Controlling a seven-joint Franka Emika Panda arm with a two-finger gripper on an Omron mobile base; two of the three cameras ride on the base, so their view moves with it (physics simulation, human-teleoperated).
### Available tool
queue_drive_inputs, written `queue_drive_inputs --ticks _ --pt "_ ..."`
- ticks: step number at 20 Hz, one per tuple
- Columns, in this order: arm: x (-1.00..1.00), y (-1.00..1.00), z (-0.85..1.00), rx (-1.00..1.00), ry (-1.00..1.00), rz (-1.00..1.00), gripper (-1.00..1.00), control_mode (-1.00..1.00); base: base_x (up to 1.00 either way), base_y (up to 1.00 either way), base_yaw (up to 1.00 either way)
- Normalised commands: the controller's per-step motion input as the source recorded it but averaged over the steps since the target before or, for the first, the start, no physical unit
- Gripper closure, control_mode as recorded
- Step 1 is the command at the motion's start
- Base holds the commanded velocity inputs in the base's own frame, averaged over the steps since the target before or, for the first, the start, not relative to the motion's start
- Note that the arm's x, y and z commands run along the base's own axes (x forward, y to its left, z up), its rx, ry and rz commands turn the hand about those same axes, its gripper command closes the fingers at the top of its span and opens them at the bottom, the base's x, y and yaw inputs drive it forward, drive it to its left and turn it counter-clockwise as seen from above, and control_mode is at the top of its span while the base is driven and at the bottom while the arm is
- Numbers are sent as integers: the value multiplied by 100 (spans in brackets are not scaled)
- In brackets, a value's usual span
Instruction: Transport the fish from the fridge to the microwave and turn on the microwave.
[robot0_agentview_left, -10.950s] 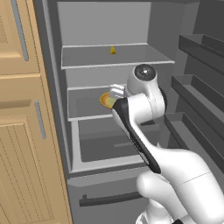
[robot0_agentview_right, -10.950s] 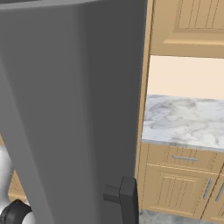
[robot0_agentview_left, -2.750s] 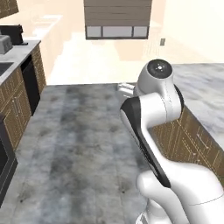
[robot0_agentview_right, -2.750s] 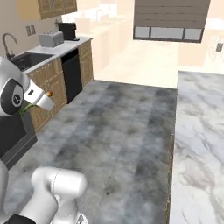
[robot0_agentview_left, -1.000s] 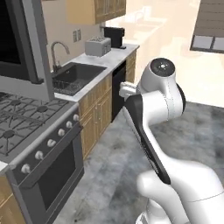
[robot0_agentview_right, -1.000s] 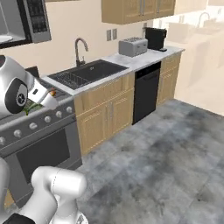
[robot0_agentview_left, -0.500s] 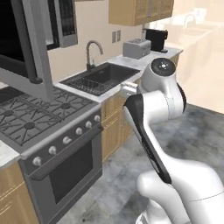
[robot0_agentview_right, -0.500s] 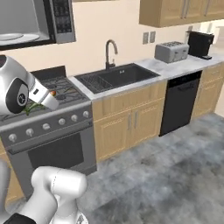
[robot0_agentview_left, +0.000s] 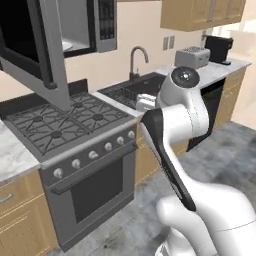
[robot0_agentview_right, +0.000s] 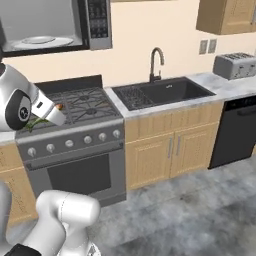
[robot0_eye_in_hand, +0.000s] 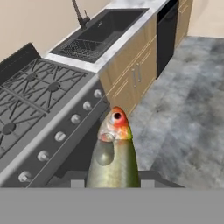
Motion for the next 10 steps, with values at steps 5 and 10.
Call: queue_drive_inputs --ticks 5,10 --pt "0 0 0 0 0 0 100 100 2 -50 34" --pt "0 0 0 0 0 0 100 100 4 -71 35"
